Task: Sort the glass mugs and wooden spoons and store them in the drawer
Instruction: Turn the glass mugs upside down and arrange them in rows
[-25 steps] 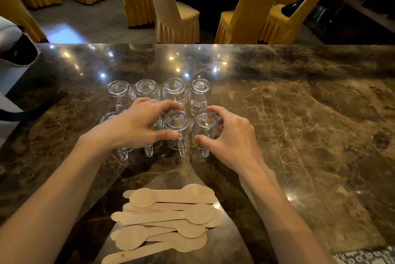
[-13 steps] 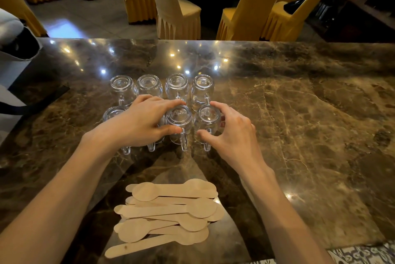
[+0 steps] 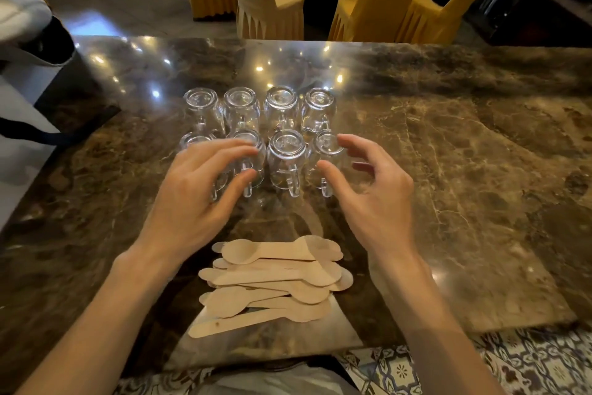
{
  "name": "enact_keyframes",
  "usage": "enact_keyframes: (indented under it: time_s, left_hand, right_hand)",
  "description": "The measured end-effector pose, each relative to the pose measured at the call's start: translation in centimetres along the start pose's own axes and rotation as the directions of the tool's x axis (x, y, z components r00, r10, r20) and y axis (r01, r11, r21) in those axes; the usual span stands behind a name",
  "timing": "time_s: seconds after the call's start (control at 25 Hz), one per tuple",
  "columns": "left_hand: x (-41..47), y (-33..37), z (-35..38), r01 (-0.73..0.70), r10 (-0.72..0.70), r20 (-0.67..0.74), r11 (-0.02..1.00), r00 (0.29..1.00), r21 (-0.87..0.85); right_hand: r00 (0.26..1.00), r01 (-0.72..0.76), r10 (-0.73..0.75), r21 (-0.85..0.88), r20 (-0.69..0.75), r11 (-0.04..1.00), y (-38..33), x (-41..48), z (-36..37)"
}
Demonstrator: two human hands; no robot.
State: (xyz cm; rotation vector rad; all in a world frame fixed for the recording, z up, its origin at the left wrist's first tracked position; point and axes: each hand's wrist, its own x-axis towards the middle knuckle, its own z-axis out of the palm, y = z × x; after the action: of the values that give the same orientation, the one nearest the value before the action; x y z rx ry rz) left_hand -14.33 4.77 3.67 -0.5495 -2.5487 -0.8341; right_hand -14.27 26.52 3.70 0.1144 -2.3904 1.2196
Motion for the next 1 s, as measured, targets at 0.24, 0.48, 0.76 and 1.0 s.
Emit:
enact_keyframes:
  time_s: [0.24, 0.48, 0.76, 1.0]
  left_hand:
    - [-6.6, -1.1, -0.4, 0.150, -0.157, 0.107, 0.986, 0.982, 0.070]
    - [-10.4, -2.5, -0.9, 0.209, -0.235, 0.165, 0.965, 0.958, 0.160]
    - [-12.7, -2.9, -0.7, 0.250, -0.310, 0.233, 0.934, 0.922, 0.254]
    - [-12.8, -3.1, -0.6, 0.286, -0.337, 0.168, 0.920, 0.927, 0.267]
  right_hand:
    - [0.974, -0.213, 0.226, 0.355, 0.005, 0.910, -2.5, -4.5, 0.7]
    - [0.952, -0.298, 0.299, 0.423, 0.065, 0.856, -4.6, -8.8, 2.6]
    - [0.921, -0.370, 0.385, 0.459, 0.065, 0.808, -5.8, -13.1, 3.7]
    - [0.881, -0.431, 0.455, 0.612, 0.126, 0.663, -6.2, -16.3, 4.3]
